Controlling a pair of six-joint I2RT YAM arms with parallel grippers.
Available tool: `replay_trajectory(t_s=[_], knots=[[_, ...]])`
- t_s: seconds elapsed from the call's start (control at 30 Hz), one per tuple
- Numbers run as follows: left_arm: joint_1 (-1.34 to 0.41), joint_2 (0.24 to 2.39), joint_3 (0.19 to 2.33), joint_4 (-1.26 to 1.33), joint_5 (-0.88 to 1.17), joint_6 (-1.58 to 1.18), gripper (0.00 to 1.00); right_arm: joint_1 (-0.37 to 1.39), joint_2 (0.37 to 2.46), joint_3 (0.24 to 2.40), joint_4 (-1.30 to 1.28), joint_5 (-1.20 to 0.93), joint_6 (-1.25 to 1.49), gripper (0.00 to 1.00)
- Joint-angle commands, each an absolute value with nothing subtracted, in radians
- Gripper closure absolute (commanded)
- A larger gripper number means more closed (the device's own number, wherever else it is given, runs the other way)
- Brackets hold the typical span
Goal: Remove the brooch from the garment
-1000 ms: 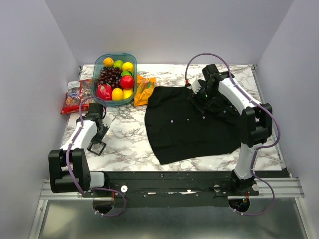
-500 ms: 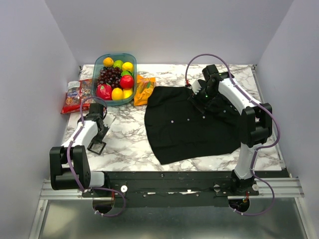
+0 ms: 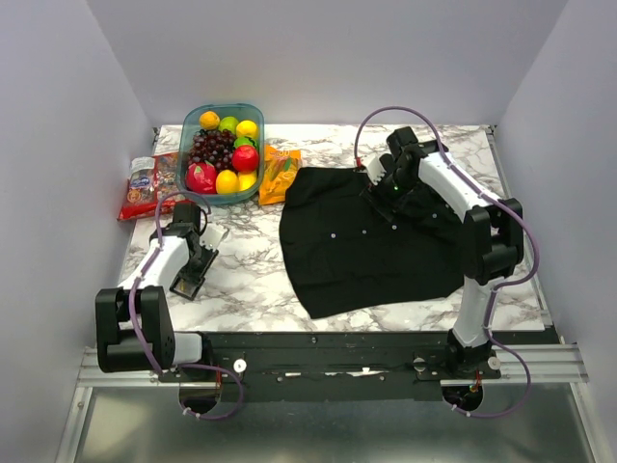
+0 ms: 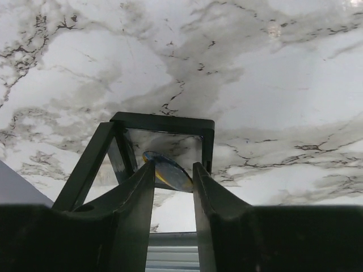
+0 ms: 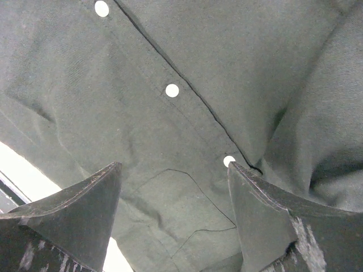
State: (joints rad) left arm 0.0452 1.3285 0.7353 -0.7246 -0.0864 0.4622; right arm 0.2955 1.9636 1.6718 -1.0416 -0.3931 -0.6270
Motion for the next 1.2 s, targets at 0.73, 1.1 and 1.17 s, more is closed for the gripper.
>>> replay_trajectory(t_s=[0.73, 1.1, 1.17], knots=[[-0.199, 1.391, 1.042, -0.851, 0.098, 0.454, 0.01, 0.304, 1.902, 1.709, -1.016, -0.434, -0.614, 0.17], [0.084, 1.304, 1.069, -0.804, -0.092, 0.446, 0.01, 0.304, 1.908, 1.700, -1.017, -0.448, -0.604, 0.17], [0.123, 1.313, 1.097, -0.808, -0.121, 0.452, 0.01, 0.304, 1.919, 1.707, -1.019, -0.448, -0.603, 0.17]])
